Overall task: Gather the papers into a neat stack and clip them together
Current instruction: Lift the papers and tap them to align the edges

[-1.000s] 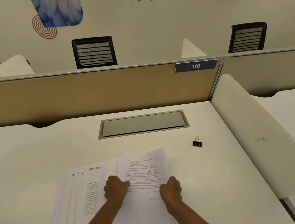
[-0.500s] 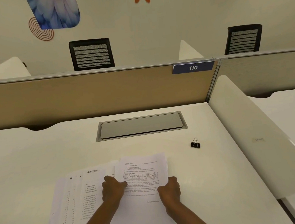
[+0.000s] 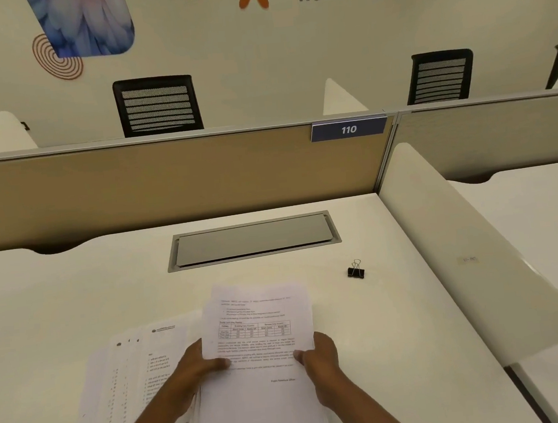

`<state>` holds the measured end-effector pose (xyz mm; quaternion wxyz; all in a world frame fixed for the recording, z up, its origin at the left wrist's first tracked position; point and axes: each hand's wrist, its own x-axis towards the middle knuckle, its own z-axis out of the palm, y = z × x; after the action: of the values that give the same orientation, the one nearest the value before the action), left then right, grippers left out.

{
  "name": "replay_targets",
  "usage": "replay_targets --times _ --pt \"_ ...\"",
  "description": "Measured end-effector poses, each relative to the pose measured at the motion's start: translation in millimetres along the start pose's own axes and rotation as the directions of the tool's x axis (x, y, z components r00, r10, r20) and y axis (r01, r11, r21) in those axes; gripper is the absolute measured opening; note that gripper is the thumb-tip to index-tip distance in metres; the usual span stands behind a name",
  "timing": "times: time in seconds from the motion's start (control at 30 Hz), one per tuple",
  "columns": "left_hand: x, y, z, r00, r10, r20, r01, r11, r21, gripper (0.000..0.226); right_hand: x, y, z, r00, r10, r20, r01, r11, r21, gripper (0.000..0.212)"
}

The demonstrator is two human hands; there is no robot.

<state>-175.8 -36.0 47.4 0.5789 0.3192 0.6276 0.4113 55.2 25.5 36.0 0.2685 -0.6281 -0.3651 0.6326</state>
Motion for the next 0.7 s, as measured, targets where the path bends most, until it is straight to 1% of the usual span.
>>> replay_targets --times 0.07,0.1,0.27,0.4,0.5,0.57,0.6,0.7 --pt "-4 5 2 0.998 0.022 0.056 -0.024 0.999 0.021 0.072 -2 -4 -5 0.998 -0.056 0.019 0.056 0.998 0.025 0.033" --pt "-4 7 3 0.998 0.034 0.055 -0.035 0.999 0.011 0.074 -4 -7 -8 0.996 -0.086 0.027 0.085 0.996 0.039 0.033" --pt "-5 29 14 0.993 0.111 -0.03 -0.113 0.99 -0.088 0.081 -15 -36 -19 0.977 -0.21 0.035 0.205 0.973 0.107 0.034" --pt "-5 55 21 0.975 0.211 -0.062 -0.217 0.968 -0.122 0.094 -23 -65 -30 0.947 -0.321 0.028 0.314 0.938 0.145 0.035" --pt "-5 75 28 0.956 0.289 -0.046 -0.292 0.941 -0.168 0.084 -31 -82 -40 0.916 -0.4 0.033 0.385 0.9 0.207 0.033" --pt "-5 85 33 0.945 0.324 -0.038 -0.325 0.926 -0.191 0.077 -35 -87 -48 0.88 -0.473 0.036 0.45 0.858 0.247 0.032" --pt "-5 88 36 0.94 0.339 -0.035 -0.338 0.918 -0.207 0.074 -36 -89 -51 0.863 -0.504 0.037 0.479 0.838 0.261 0.036" --pt "-4 93 40 0.931 0.364 -0.014 -0.355 0.897 -0.265 0.065 -36 -93 -59 0.818 -0.571 0.074 0.532 0.798 0.283 0.07"
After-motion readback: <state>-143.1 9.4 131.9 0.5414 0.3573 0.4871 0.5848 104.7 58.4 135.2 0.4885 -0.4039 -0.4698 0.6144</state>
